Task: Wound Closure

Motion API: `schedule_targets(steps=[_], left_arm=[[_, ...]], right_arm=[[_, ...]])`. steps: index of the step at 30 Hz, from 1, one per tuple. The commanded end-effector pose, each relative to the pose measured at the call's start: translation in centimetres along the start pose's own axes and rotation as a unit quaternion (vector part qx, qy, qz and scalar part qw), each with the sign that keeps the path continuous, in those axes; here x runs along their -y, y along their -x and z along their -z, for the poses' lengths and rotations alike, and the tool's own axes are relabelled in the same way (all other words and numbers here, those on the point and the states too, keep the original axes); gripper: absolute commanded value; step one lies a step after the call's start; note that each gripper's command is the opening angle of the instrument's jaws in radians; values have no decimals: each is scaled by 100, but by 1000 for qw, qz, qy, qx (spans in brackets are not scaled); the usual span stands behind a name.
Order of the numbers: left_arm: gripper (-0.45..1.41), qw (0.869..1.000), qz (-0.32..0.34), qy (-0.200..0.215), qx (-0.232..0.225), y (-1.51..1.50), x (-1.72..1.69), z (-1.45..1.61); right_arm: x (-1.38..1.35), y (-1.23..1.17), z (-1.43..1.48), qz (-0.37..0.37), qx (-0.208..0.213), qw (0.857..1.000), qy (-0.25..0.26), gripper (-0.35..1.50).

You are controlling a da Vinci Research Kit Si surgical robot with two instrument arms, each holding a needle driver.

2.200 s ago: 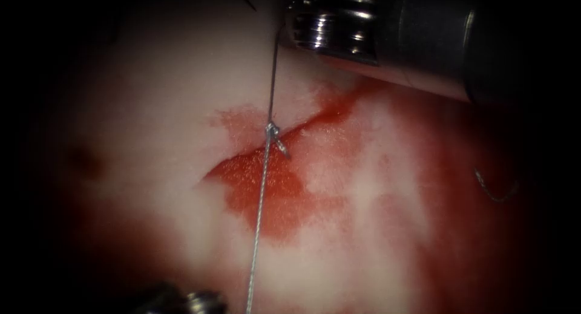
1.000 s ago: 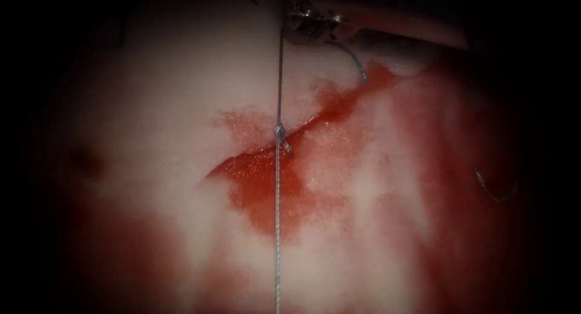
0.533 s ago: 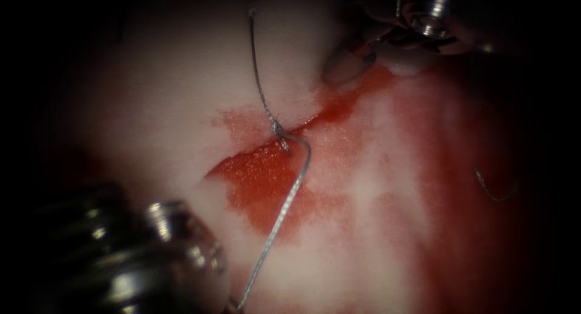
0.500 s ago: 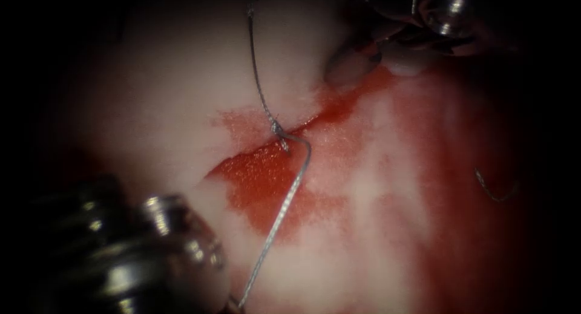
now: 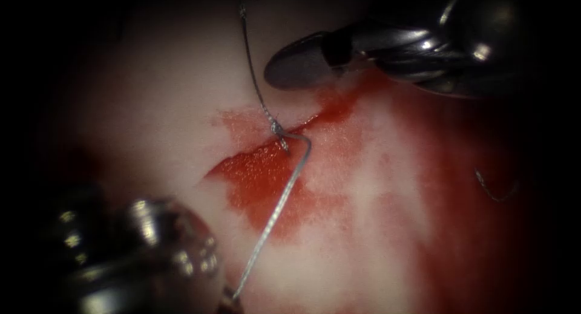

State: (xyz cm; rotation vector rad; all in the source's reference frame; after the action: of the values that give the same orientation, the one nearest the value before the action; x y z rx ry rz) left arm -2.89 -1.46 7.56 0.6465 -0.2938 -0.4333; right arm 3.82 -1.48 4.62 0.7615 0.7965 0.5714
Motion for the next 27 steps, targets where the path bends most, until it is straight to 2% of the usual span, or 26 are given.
schedule_targets(steps=[1, 3, 5, 6, 7, 9, 10, 13, 17, 19, 21, 23, 24, 25, 27], left_arm=[[-45, 1000, -19, 13, 7, 11, -13, 12], [-45, 999, -35, 31, 14, 11, -23, 19], [-45, 997, -38, 57, 21, 10, -34, 27], [-45, 997, -38, 57, 21, 10, -34, 27], [-45, 994, -37, 101, 28, 11, -50, 36], [-45, 988, -41, 149, 20, 10, -66, 41], [-45, 981, -31, 191, 18, 7, -79, 43], [-45, 969, -22, 244, 27, 6, -107, 37], [-45, 964, -23, 264, 36, 8, -123, 30], [-45, 962, -16, 268, 43, 8, -134, 20], [-45, 968, -1, 249, 39, 9, -138, 8], [-45, 974, 13, 218, 66, 11, -139, -6], [-45, 975, 20, 206, 80, 14, -138, -8], [-45, 975, 20, 206, 80, 14, -138, -8], [-45, 976, 33, 200, 79, 17, -137, -9]], right_arm=[[0, 5, -40, 34, 22, 999, -32, -35], [-2, 20, -59, 42, 42, 997, -53, -35], [-3, 33, -68, 39, 61, 995, -73, -35], [-3, 33, -68, 39, 61, 995, -73, -35], [-4, 44, -69, 33, 76, 993, -89, -35], [-5, 48, -65, 30, 68, 992, -99, -35], [-6, 49, -60, 19, 55, 992, -111, -35], [-10, 52, -58, 1, 30, 990, -138, -35], [-13, 54, -58, -11, 19, 987, -157, -35], [-17, 54, -54, -37, -11, 982, -185, -35], [-20, 54, -49, -61, -42, 977, -199, -35], [-23, 54, -43, -93, -79, 969, -214, -35], [-25, 55, -42, -112, -99, 960, -236, -35], [-25, 55, -42, -112, -99, 960, -236, -35], [-28, 57, -42, -136, -121, 950, -255, -35]])
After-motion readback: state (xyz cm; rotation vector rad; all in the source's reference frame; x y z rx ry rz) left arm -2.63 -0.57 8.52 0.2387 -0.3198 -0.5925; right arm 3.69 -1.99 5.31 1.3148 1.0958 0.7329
